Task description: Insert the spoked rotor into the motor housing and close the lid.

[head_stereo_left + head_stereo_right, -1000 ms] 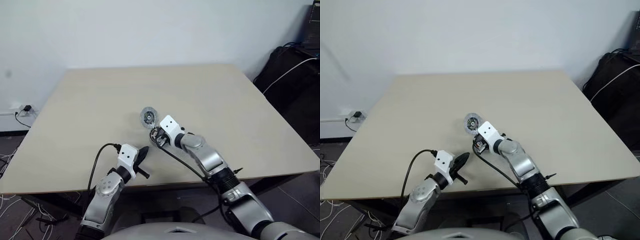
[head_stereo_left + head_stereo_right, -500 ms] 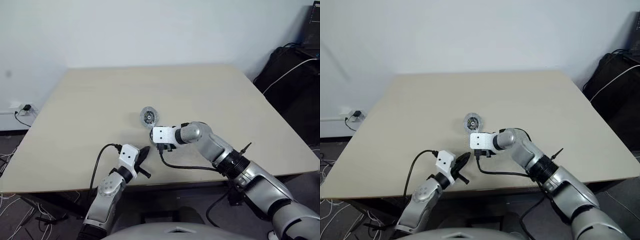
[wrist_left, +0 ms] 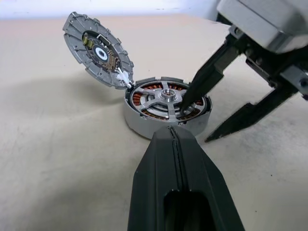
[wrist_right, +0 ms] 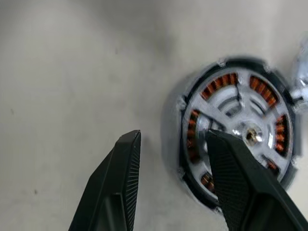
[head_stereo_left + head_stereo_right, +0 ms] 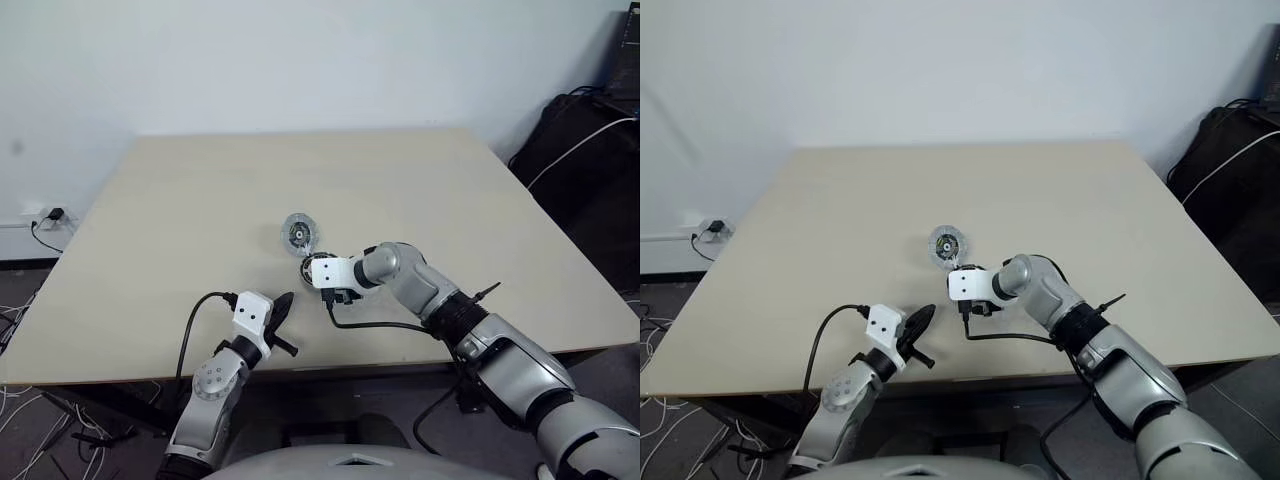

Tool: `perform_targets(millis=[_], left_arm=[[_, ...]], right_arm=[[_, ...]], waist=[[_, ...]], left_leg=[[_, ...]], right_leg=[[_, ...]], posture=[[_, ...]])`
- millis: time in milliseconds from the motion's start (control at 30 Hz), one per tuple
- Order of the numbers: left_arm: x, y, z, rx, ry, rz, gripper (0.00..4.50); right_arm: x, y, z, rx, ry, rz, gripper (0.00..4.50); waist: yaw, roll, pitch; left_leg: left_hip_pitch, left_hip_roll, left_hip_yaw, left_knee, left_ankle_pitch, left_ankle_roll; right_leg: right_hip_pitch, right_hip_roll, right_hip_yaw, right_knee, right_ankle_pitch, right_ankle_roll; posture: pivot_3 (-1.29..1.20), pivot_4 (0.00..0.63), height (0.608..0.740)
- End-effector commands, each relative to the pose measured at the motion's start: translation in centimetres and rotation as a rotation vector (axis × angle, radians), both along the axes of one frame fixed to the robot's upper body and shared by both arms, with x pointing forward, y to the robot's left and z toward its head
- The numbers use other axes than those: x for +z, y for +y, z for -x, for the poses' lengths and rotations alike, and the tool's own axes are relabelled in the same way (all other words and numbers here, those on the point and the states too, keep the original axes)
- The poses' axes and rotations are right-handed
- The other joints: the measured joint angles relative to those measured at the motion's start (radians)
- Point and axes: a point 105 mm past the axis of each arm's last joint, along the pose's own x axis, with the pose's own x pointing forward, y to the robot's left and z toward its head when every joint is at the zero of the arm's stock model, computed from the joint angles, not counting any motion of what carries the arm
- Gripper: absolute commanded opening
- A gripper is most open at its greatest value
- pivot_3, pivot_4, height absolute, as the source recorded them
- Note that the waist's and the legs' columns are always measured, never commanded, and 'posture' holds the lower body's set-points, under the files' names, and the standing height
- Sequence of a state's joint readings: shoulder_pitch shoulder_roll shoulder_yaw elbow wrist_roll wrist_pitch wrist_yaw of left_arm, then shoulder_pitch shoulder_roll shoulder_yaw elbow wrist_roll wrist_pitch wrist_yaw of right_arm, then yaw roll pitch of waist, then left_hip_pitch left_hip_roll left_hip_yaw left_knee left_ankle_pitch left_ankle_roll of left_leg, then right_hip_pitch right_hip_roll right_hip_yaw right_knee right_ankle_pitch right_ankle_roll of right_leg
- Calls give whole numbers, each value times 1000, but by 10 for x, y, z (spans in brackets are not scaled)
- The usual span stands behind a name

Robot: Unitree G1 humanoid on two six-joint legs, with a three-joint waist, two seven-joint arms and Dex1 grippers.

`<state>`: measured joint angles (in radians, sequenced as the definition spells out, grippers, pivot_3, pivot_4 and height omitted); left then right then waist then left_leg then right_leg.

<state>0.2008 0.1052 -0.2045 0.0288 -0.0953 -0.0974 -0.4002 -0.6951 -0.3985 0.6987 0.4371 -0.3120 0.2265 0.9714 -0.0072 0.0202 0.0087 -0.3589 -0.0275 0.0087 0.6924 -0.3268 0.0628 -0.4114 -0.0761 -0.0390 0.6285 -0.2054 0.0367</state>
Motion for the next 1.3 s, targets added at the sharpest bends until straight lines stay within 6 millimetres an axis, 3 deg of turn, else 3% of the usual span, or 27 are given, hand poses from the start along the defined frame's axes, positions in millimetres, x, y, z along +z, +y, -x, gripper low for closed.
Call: perform_targets(millis=[33, 100, 267, 467, 800, 1033, 1167, 1300], left_arm=[[16, 1, -4, 11, -60, 19, 0], [19, 0, -4, 12, -63, 22, 0], [23, -1, -6, 30, -64, 70, 0], [27, -3, -6, 26, -68, 73, 0], [26, -5, -4, 22, -56, 79, 0], [24, -8, -3, 13, -43, 85, 0], [23, -10, -2, 0, -35, 84, 0], [22, -11, -2, -9, -32, 82, 0]], right_arm=[[12, -1, -12, 2, -60, 10, 2077], [13, -2, -13, 3, -68, 11, 1655], [15, 2, -12, -6, -61, -29, 29], [22, 6, -8, -39, -38, -116, 29], [37, -2, 41, -149, 126, -319, 29], [16, -17, 56, -576, 191, -340, 29], [13, -5, 67, -680, 237, -366, 29], [15, 6, 64, -748, 253, -392, 29]], waist=[[0, 0, 0], [0, 0, 0], [1, 0, 0], [2, 0, 0], [27, -1, 1], [41, -2, 1], [46, -2, 1], [45, -2, 1]], left_leg=[[0, 0, 0, 0, 0, 0], [0, 0, 0, 0, 0, 1], [0, 0, 0, 0, 0, 1], [0, 0, -1, 0, 2, 1], [-3, 0, -1, 0, 0, 4], [-3, 0, -1, 1, 0, 3], [-3, 1, -1, 1, 1, 3], [-2, 0, -1, 1, 0, 4]], right_leg=[[0, 0, 0, 0, 0, 0], [0, 0, 0, 0, 0, -1], [0, -1, -1, 0, 2, -2], [0, 0, -1, 0, 3, -3], [-2, 0, -2, -1, 3, -3], [-2, -1, -3, -2, 3, -3], [-3, 0, -4, -1, 3, -3], [-4, 1, -7, -2, 3, -2]], posture=[[0, 0, 740], [0, 0, 740], [0, 0, 740], [0, 0, 740], [0, 0, 740], [0, 0, 740], [0, 0, 740], [0, 0, 740]])
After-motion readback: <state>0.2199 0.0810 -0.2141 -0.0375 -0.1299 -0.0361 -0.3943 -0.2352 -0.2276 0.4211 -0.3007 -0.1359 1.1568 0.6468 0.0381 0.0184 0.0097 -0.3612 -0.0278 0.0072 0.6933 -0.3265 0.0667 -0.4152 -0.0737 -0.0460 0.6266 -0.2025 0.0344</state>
